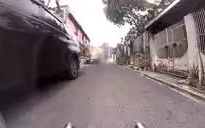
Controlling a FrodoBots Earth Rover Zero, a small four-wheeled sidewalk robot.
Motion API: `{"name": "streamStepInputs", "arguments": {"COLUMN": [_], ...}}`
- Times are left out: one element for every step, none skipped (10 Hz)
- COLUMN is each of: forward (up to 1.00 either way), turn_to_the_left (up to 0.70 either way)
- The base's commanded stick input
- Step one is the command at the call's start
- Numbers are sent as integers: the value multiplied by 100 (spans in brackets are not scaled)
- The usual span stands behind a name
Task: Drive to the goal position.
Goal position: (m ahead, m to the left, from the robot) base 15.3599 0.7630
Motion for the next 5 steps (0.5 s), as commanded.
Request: {"name": "streamStepInputs", "arguments": {"forward": [15,15,15,15,15], "turn_to_the_left": [0,0,0,0,0]}}
